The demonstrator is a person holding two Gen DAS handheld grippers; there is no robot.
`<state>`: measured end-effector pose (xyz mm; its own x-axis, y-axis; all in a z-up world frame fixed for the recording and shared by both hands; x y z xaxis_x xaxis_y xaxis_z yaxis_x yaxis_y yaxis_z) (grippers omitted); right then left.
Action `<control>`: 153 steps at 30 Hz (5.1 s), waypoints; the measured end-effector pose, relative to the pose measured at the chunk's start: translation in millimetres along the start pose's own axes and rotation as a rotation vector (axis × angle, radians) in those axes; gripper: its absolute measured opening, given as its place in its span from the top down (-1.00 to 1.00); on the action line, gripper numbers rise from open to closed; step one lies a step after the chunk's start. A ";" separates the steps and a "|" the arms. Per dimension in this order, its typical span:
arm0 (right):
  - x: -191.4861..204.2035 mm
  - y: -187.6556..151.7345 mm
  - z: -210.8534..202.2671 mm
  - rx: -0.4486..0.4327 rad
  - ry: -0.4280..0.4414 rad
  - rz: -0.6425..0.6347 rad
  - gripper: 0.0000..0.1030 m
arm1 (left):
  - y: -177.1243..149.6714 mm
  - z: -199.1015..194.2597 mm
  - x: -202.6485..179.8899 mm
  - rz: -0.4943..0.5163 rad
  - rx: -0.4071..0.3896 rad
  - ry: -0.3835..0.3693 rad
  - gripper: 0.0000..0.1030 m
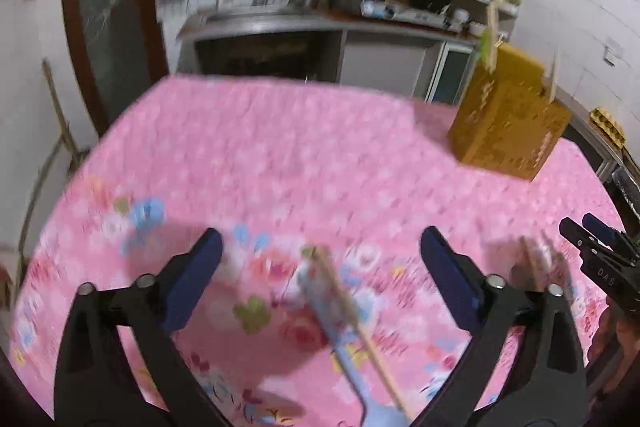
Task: Organize utensils
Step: 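Move both tools down toward the light blue spoon and a chopstick, then close left tool on the light blue spoon while right tool grasps a chopstick, then lift the blue spoon and chopstick and carry them above the holder, then lower the spoon and chopstick into the holder and open both tools, then move both tools down toward a chopstick and the brown wooden spoon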
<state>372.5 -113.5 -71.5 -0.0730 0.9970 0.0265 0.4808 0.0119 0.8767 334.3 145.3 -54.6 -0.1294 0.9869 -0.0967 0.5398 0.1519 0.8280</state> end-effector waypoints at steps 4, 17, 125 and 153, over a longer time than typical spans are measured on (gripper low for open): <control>9.4 -17.4 14.4 0.065 -0.005 -0.019 -0.24 | -25.8 15.2 17.7 -0.061 0.088 0.013 -0.43; 29.9 -42.5 32.2 0.178 0.012 -0.029 0.59 | -54.6 33.0 15.3 -0.049 0.175 0.018 0.31; -64.4 188.4 67.0 -0.543 0.100 0.105 0.88 | 154.8 102.4 -223.9 0.122 -0.318 -0.243 0.89; -49.2 102.3 1.1 -0.229 -0.011 0.027 0.02 | 116.9 3.9 -85.6 0.039 -0.206 -0.036 -0.90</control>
<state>426.2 -161.2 16.3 -0.0523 0.9975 0.0473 0.2715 -0.0313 0.9619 411.7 78.8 48.3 -0.0794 0.9937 -0.0787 0.3620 0.1023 0.9266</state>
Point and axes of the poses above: each gripper's, at about its wrist camera, not at the fingertips, and z roughly the way its jaws point, x to its left, y to its top, the point moved 10 cm from there along z, roughly the way its jaws point, and after that the axes turned 11 degrees about -x, right-handed, at the moved point
